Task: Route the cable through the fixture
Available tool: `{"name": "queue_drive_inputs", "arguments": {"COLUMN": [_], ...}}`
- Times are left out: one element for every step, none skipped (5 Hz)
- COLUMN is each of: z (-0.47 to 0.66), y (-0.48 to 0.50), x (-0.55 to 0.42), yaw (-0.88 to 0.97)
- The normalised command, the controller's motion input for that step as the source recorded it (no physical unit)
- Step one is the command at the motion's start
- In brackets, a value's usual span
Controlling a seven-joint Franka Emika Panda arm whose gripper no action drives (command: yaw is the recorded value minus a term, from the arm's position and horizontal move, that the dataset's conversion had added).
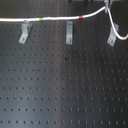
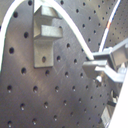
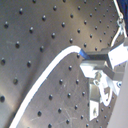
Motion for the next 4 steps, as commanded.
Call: {"name": "queue_drive_inputs", "arguments": {"z": [-0.48, -0.43, -0.1, 0.0], "y": [0.066, 0.081, -0.004, -0.005], "x": [-0.239, -0.176, -0.036, -0.034], "yaw": [0.0, -0.37, -0.81, -0.93]}}
